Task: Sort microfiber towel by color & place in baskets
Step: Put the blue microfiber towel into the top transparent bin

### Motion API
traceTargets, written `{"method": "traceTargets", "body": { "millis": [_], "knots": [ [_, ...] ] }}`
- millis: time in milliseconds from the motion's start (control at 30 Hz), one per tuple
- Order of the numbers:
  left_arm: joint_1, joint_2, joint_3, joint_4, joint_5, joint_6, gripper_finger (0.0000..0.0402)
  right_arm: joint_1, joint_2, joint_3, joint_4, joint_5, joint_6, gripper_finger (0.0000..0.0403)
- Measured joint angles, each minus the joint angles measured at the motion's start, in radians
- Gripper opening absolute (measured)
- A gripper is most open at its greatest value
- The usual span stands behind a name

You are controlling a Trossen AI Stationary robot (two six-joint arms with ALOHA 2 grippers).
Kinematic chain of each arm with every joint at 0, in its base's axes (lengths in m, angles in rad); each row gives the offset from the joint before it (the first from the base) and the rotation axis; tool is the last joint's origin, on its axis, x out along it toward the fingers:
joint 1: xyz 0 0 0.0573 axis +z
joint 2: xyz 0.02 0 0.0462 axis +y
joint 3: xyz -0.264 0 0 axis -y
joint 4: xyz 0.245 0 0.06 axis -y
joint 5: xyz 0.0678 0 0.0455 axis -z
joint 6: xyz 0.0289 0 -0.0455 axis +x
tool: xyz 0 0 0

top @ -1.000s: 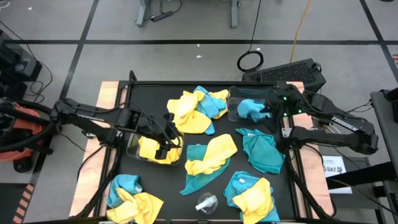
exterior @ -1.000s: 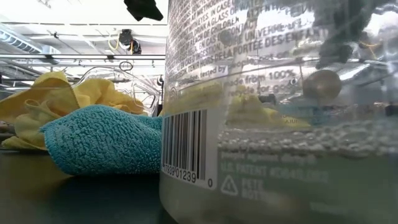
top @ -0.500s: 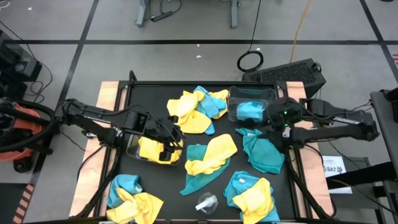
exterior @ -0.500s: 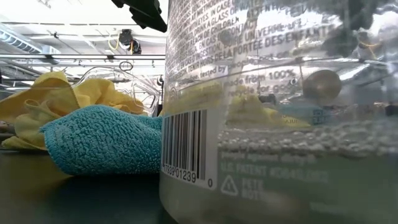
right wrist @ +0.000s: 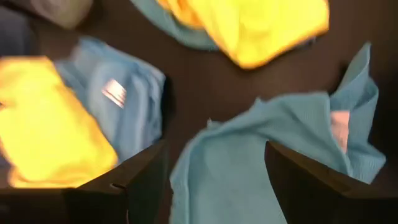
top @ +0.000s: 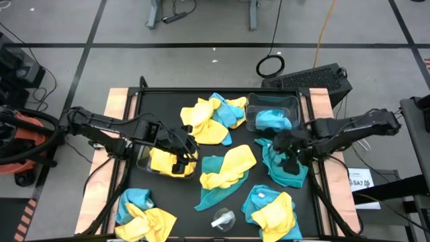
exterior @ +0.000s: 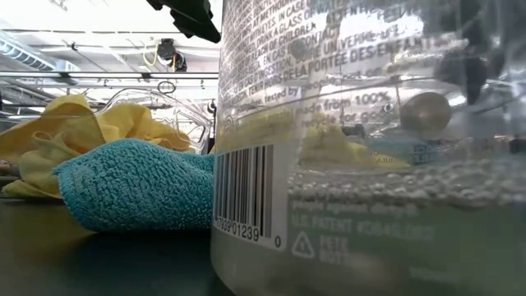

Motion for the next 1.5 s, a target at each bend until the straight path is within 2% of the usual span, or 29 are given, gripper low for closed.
{"method": "traceTargets", "body": {
  "millis": [167,367,800,1133,1500],
  "knots": [
    [-0.02,0.0,0.0,0.0,0.001,0.001,0.0221,0.074,0.081,0.0,-0.065,0.08,0.033,0.0258],
    [-0.042,0.0,0.0,0.0,0.0,0.004,0.0221,0.139,0.119,0.0,-0.058,0.138,0.075,0.0258],
    [-0.058,0.0,0.0,0.001,0.0,0.005,0.0221,0.24,0.236,-0.001,0.089,0.143,0.135,0.0258],
    [-0.058,0.0,0.0,-0.002,0.0,0.006,0.0221,0.248,0.413,-0.001,0.107,0.172,0.131,0.0258],
    [-0.058,-0.001,0.0,-0.005,0.0,0.006,0.0221,0.248,0.513,-0.001,0.164,0.173,0.113,0.0247]
  ]
}}
